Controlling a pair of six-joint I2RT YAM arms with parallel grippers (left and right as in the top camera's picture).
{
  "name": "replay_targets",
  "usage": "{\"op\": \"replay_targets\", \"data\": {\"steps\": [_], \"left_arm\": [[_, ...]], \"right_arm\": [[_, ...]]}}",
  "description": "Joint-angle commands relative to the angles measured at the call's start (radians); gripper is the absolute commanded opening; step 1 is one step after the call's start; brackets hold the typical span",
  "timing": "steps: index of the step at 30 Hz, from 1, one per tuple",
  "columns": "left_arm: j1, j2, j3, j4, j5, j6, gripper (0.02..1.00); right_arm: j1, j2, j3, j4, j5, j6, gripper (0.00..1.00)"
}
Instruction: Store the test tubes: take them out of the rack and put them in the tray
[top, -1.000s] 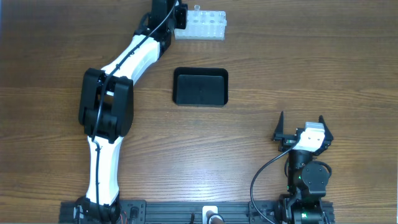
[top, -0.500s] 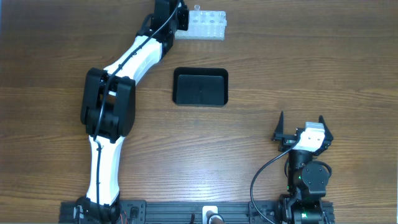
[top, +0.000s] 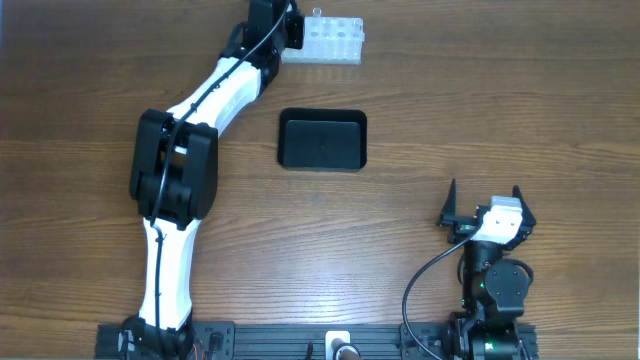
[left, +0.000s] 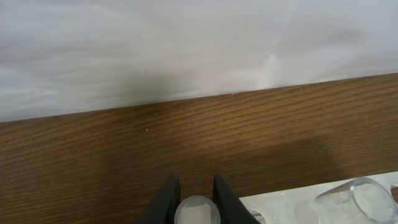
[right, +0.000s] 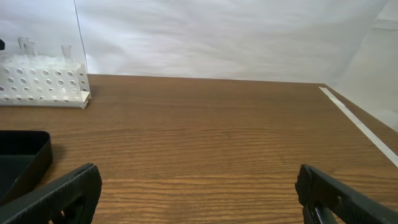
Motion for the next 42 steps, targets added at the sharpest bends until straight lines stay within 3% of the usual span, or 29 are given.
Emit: {"op": "replay_targets", "data": {"steps": [1,17,32,37,42], "left_arm": [[-0.003,0.020,0.020,0.007,0.007,0.007,0.132],[-0.004,-0.021,0.020,0.007,0.006,0.012,0.102],[-0.011,-0.364,0.020,-0.072,-0.010,0.057,0.093],[-0.024,-0.455,0.020,-0.249,-0.008,0.035,0.095],[-0.086,-0.457,0.015,-0.607,-0.020,-0.177,0.106]], "right_arm": [[-0.005,-0.009,-0.009,0.000,-0.002,-0.004,0.993],[-0.005,-0.009,-0.009,0.000,-0.002,-0.004,0.991],[-0.005,-0.009,-0.009,0.000,-0.002,-0.004,0.991],[-0.005,-0.009,-0.009,0.000,-0.002,-0.004,0.993],[-0.005,-0.009,-0.009,0.000,-0.002,-0.004,0.993]]}}
